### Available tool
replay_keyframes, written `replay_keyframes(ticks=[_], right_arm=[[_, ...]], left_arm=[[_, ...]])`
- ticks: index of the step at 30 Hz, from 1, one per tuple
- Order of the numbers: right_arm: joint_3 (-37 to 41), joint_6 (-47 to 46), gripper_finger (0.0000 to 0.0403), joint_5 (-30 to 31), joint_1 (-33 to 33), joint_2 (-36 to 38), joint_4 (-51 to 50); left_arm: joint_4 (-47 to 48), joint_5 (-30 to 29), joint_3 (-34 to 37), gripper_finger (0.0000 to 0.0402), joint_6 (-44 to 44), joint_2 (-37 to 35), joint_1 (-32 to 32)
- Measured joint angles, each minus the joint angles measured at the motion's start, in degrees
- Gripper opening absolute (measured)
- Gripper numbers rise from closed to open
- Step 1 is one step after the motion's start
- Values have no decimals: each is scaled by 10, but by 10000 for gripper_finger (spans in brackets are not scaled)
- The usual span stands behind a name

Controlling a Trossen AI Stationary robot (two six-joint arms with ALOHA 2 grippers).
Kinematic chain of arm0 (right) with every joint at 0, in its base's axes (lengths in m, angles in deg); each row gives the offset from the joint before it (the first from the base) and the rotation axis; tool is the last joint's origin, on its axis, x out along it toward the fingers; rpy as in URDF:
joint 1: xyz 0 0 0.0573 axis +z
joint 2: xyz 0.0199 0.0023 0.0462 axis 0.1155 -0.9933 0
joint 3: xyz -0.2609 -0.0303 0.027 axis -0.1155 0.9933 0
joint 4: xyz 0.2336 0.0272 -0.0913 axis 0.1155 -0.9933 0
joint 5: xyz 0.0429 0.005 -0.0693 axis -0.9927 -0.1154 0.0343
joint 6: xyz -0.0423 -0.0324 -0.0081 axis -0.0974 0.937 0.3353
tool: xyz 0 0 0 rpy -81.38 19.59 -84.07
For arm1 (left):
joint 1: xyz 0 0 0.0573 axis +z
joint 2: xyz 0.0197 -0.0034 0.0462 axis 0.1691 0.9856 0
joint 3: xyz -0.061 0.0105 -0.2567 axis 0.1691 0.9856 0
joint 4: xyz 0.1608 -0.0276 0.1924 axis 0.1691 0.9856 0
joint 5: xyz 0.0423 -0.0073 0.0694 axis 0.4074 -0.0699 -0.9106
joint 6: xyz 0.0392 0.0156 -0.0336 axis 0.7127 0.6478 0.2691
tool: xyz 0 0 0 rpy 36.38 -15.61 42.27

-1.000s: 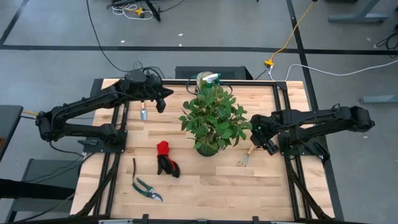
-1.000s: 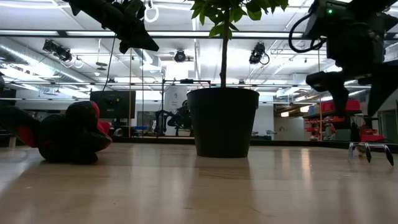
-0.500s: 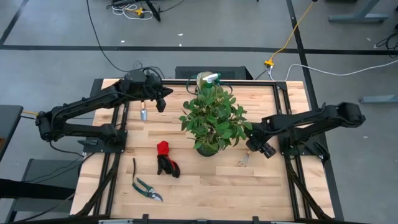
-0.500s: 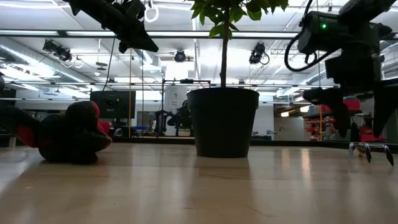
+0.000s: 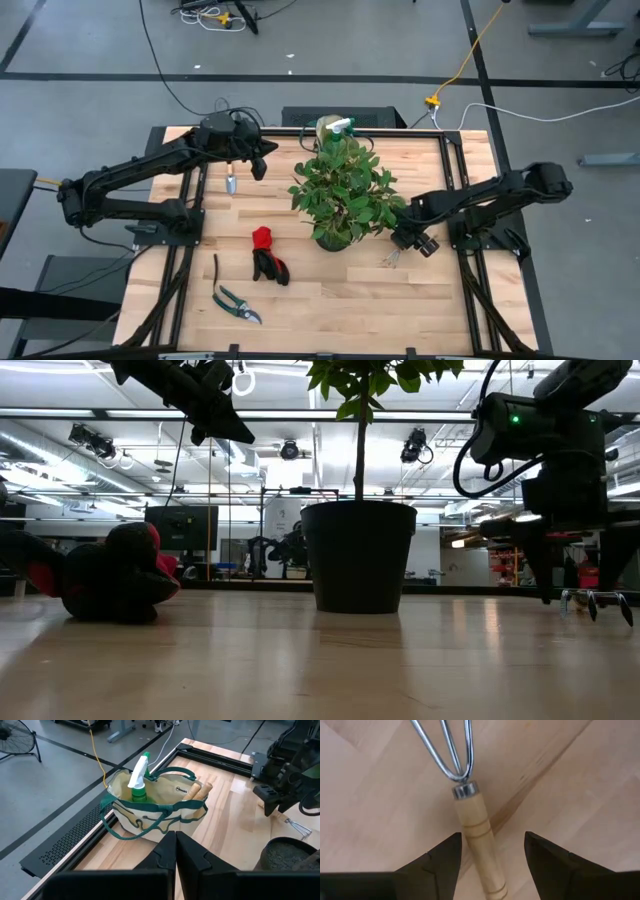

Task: Pick & Place Garden tools in Gardening bag
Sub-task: Put the brown hand rake into the gardening bag

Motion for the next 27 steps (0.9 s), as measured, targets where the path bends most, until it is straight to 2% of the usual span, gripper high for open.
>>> replay_keyframes(ticks=[16,27], right_arm=[[-1,-8,213,-2,13,-29,17],[-1,-14,147,-1,13,-29,21]], left_arm=[[0,0,0,12,10,0,0],[0,0,0,12,15,0,0]])
